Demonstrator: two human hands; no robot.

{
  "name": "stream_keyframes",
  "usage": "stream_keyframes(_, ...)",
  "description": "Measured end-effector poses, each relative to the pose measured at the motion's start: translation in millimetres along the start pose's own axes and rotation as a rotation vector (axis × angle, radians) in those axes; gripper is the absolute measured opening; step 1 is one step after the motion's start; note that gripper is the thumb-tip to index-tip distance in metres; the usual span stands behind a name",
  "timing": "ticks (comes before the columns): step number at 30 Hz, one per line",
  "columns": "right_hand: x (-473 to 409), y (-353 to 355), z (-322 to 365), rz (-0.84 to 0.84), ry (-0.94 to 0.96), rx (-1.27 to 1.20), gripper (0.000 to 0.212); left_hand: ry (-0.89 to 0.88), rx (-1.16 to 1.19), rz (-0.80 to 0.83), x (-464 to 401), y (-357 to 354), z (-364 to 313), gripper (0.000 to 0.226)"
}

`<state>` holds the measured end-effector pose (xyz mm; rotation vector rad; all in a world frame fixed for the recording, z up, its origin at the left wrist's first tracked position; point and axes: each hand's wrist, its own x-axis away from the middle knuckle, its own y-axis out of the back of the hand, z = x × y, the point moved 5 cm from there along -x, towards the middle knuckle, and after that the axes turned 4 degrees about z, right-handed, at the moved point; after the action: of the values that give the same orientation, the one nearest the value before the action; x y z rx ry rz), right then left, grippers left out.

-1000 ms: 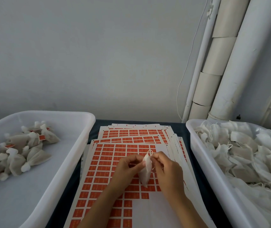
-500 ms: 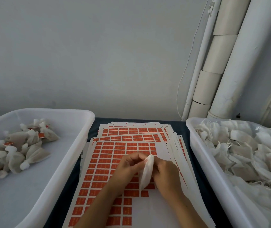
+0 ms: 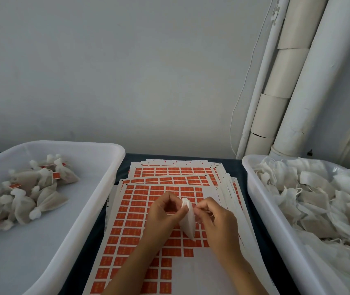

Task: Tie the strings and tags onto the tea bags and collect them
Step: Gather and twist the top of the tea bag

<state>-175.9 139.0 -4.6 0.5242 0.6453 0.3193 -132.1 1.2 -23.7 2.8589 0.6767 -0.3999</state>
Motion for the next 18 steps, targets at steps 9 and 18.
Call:
stream_keyframes(9,3,-7,14,-0.028,0.164,-0.053,0.013,-0.091,-0.053,0.018,1,-7,-3,0.027)
stream_keyframes(18,0,1,6,-0.158,0.093,-0.157,0.018,-0.169,-0.037,0.101,4,-10,-12,0.022)
